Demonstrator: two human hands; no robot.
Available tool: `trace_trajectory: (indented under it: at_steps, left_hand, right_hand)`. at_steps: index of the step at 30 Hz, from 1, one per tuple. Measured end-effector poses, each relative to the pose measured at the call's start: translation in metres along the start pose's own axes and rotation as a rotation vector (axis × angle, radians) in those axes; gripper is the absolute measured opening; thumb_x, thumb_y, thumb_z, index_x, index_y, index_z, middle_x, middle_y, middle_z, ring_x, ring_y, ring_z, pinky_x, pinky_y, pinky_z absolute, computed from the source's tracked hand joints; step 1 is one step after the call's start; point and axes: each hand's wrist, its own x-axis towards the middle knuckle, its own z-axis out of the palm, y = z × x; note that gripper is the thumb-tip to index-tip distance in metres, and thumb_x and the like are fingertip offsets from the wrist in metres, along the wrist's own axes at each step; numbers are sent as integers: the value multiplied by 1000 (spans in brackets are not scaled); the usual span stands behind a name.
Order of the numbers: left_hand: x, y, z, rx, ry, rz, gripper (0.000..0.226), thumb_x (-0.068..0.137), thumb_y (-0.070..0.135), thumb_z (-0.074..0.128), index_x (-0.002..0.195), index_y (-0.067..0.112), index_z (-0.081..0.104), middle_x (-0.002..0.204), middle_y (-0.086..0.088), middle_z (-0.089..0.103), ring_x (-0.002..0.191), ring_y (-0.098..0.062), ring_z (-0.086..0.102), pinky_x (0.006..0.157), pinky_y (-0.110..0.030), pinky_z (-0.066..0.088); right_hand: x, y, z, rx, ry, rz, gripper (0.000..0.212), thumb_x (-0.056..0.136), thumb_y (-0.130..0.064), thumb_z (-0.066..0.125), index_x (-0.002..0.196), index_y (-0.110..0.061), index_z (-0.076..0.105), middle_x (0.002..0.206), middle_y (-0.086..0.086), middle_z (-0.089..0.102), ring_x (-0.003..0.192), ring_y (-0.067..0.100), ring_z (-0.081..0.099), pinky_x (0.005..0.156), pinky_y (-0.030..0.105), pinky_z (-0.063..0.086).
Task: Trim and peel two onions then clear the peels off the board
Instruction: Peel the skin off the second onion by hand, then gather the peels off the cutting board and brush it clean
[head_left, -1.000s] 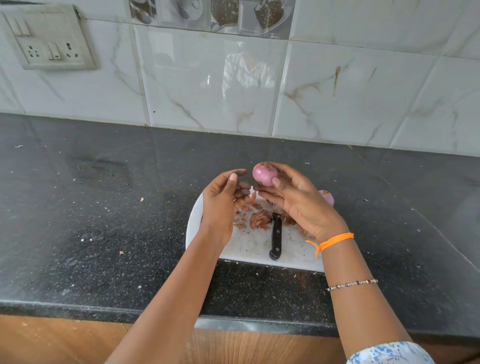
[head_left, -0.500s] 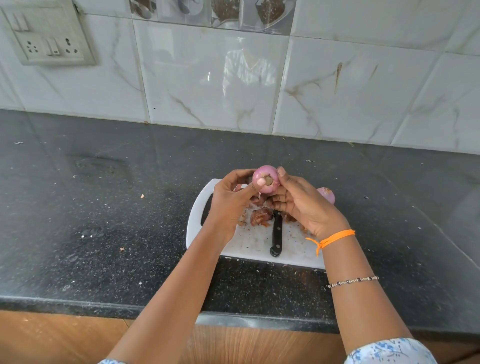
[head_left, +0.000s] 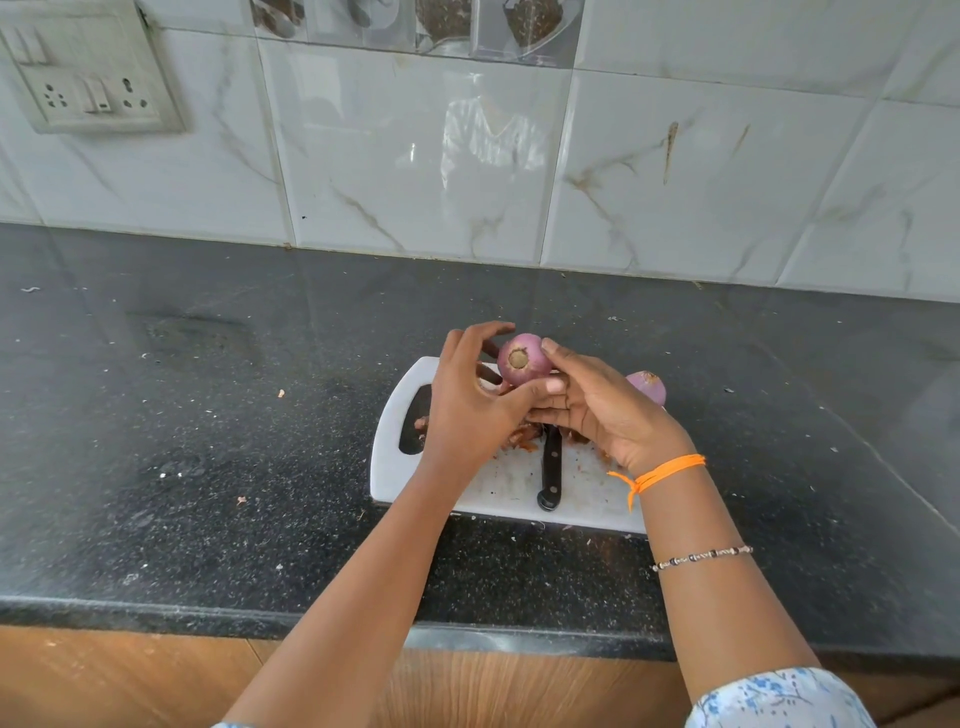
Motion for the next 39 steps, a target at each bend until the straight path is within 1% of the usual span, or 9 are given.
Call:
trace_trajectory:
  at_steps: [4, 11, 14, 19, 24, 27, 30, 35, 39]
  left_hand:
    - [2, -1, -1, -45, 25, -53, 51, 60, 35, 87, 101, 19, 62, 102, 4, 56, 87, -10, 60, 73, -20, 51]
    - [5, -5, -6, -355, -58, -198, 35, 69, 12, 82, 98, 25, 68, 110, -6, 60, 96, -26, 63, 85, -47, 55]
    - [5, -4, -8, -418, -90, -225, 35, 72, 6, 78, 100, 26, 68, 112, -10, 61, 94, -25, 63, 86, -45, 55]
    - [4, -3, -10, -467, -119, -234, 30, 81, 2, 69, 103, 23, 67, 110, -10, 59, 82, -7, 62, 73, -20, 52]
    - [5, -4, -8, -416, -94, -255, 19, 91, 18, 61, 103, 29, 69, 109, -3, 60, 102, -20, 62, 89, -34, 53]
    - [4, -4, -6, -363, -119, -200, 31, 83, 9, 68, 104, 31, 67, 111, -3, 61, 95, -15, 63, 83, -29, 54]
    - [5, -2, -6, -466, -103, -227, 28, 89, -1, 57, 106, 20, 67, 112, -9, 64, 93, -13, 67, 79, -24, 55]
    - [4, -2, -5, -318, -38, -209, 19, 91, 8, 58, 84, 20, 71, 71, -1, 66, 58, -8, 60, 60, -20, 50]
    - [2, -2, -1, -224, -92, -198, 37, 97, 24, 49, 68, 6, 63, 52, -8, 52, 48, -19, 45, 51, -26, 38]
  right_hand:
    - [0, 0, 2, 7, -35, 17, 40, 98, -34, 45, 113, -1, 62, 99, 18, 72, 88, 21, 70, 80, 29, 58]
    - [1, 2, 0, -5, -29, -4, 38, 96, -28, 47, 118, 3, 50, 94, 17, 71, 85, 22, 72, 77, 28, 59]
    - [2, 3, -1, 1, -33, 4, 36, 96, -26, 47, 118, 2, 49, 96, 18, 69, 85, 23, 71, 80, 30, 58]
    - [0, 2, -2, 33, -39, 1, 38, 98, -25, 44, 121, 5, 49, 94, 19, 69, 84, 23, 72, 77, 29, 59]
    - [-2, 0, -2, 36, -58, -10, 39, 99, -30, 40, 114, 2, 57, 92, 19, 71, 85, 23, 72, 76, 27, 58]
    - [-1, 0, -4, 13, -28, -7, 38, 98, -34, 41, 108, -3, 61, 93, 19, 71, 86, 23, 71, 78, 28, 59]
    - [1, 0, -7, 63, 48, 2, 40, 99, -34, 39, 101, -2, 62, 84, 17, 72, 79, 21, 71, 77, 29, 58]
    - [5, 0, -14, 162, 147, -36, 31, 100, -27, 43, 99, -2, 61, 81, 13, 73, 77, 18, 71, 76, 26, 59]
    - [4, 2, -26, 144, 317, -144, 11, 95, -15, 54, 101, -7, 58, 99, 12, 66, 84, 14, 68, 77, 24, 58]
